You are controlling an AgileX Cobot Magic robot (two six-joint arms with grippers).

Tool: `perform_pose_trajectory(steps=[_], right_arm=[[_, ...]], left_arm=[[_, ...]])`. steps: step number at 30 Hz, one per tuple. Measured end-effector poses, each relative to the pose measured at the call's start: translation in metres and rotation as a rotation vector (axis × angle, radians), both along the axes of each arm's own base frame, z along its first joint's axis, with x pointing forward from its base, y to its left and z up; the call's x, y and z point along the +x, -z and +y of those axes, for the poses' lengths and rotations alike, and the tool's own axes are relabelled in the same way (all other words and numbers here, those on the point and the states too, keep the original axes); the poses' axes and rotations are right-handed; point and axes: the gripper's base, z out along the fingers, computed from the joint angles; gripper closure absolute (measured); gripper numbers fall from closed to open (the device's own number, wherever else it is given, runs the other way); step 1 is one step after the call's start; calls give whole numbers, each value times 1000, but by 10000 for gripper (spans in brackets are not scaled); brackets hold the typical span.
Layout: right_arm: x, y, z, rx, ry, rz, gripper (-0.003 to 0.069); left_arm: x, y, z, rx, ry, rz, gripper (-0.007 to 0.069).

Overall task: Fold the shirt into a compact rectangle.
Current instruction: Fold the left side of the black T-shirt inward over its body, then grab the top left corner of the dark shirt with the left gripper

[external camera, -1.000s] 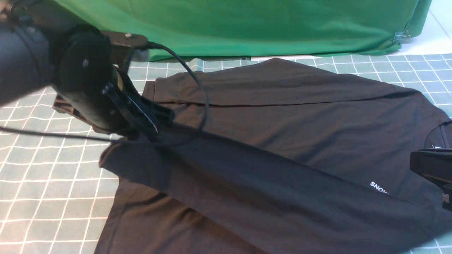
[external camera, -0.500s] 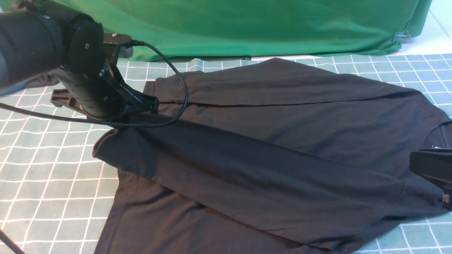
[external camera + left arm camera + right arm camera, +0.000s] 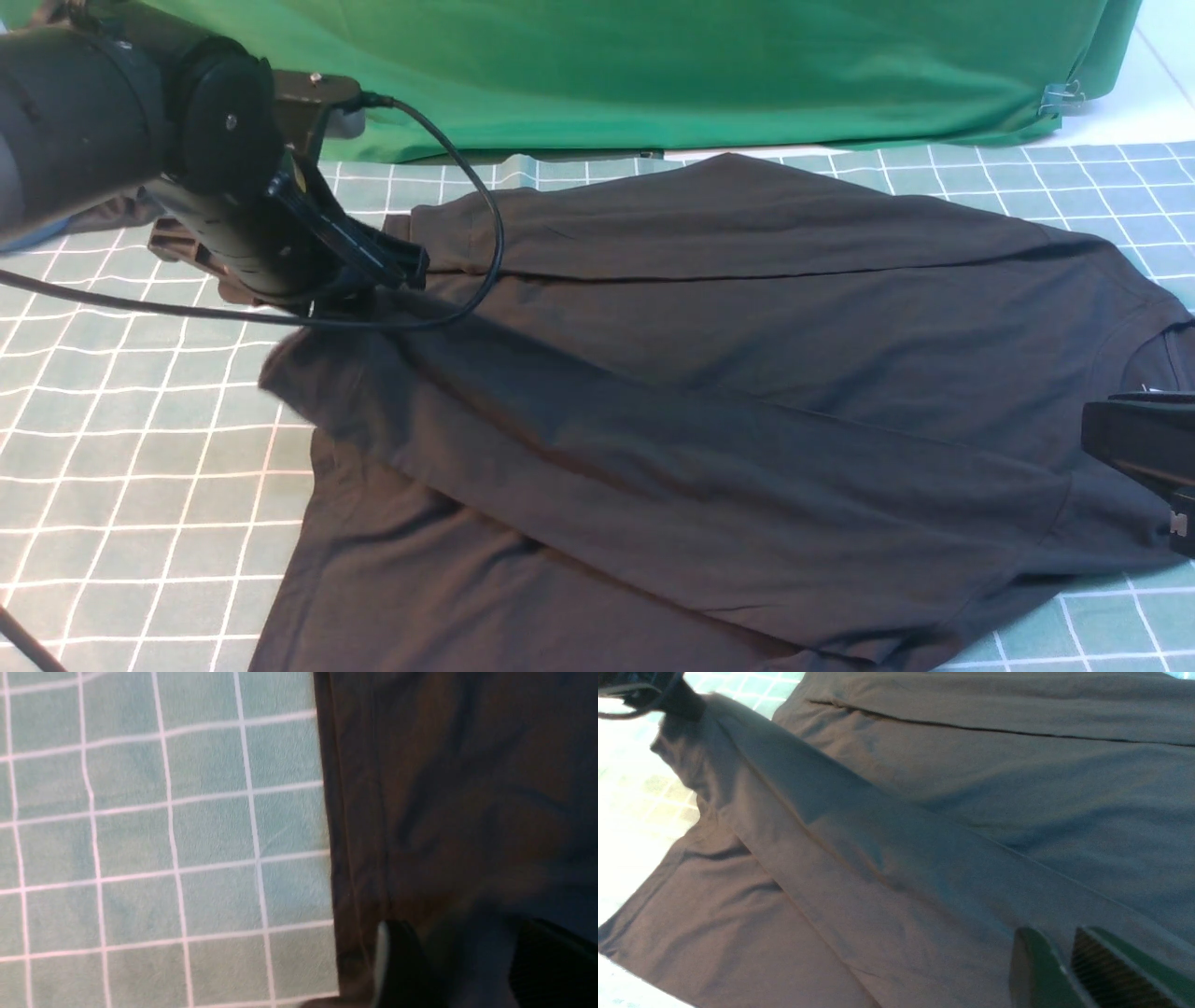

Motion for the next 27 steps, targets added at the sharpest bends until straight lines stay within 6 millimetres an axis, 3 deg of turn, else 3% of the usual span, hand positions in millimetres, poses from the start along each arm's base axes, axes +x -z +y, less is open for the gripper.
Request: perform_pose_trajectory(steps=[4,8,10,16,17,19,27], right_arm=[[0,0,0,0,0,0,541],[0,0,0,0,0,0,538],[0,0,0,0,0,0,537],[0,0,0,0,0,0,535],[0,0,0,0,0,0,534],[0,0,0,0,0,0,532],[0,0,0,0,0,0,527]], left_arm=[[0,0,0,-32,-74,3,193],[2,-1,2,-20,-96,-10,167],[12,-5,4,-63,-152,-27,168],[56,-6,13,-185,-217,-48,194],[75,1,15,-201,-209,-46,202],[92,5,14,-209,-189,-58,207],[149,55,8,-178,-140,-50,211]])
